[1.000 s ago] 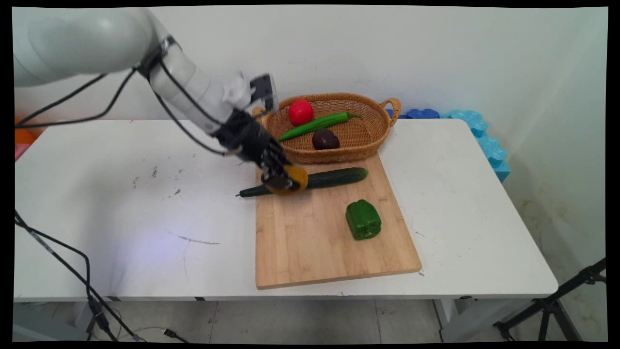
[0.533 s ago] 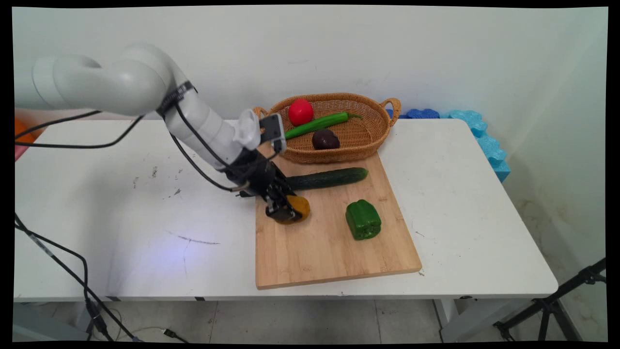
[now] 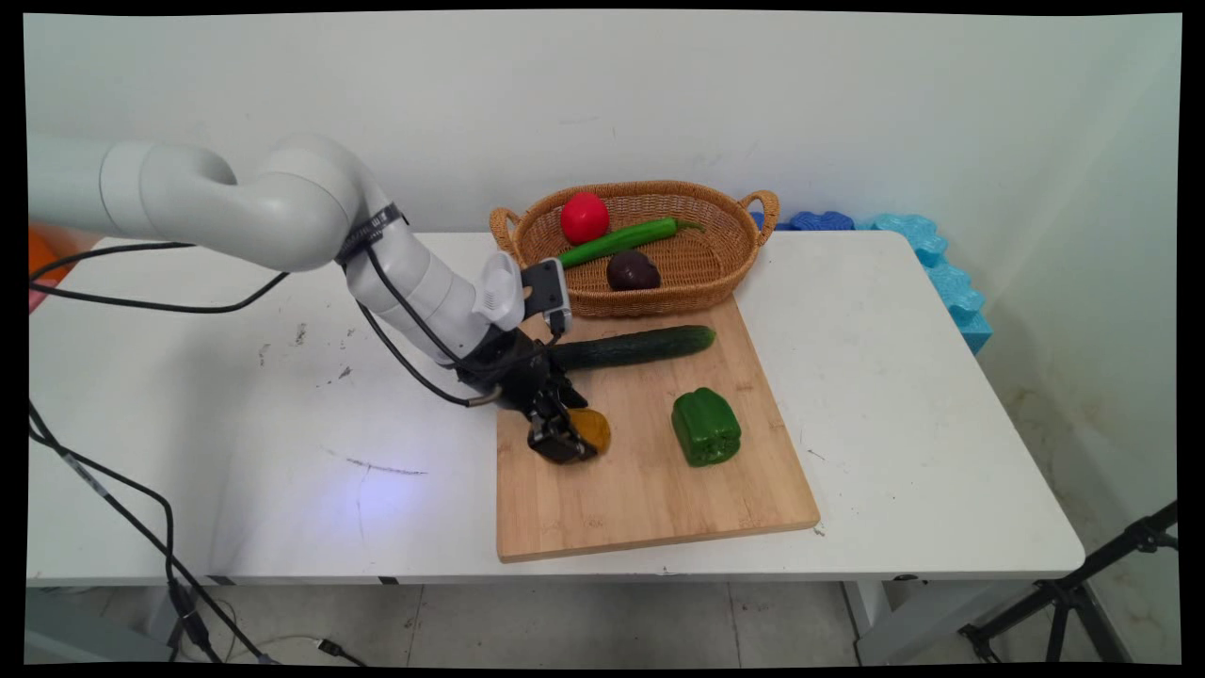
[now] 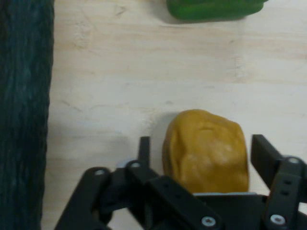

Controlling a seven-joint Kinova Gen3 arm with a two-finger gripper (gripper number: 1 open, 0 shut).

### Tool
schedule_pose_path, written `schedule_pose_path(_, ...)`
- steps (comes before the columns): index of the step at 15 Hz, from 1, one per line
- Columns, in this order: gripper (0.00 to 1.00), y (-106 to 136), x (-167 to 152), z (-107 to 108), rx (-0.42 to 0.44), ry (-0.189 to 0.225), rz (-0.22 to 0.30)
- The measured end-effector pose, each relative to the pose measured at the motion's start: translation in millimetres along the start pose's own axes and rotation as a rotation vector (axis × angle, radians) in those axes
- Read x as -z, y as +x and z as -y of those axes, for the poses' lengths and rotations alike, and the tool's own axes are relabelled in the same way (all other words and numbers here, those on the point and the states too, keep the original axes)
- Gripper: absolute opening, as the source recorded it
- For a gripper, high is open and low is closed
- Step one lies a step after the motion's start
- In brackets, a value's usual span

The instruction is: Place the picked object on the cutting board

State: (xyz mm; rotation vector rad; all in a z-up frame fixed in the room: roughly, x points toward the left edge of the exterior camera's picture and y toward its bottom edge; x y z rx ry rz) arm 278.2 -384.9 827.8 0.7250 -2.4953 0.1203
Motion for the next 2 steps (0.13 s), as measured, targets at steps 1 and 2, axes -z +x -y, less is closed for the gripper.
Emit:
schedule_pose_path(1, 1.00, 0.0, -1.8, -0.9, 0.000, 0.001, -0.002)
schedule_pose_path(2, 1.00, 0.5, -3.3, -2.0, 0.000, 0.001, -0.005)
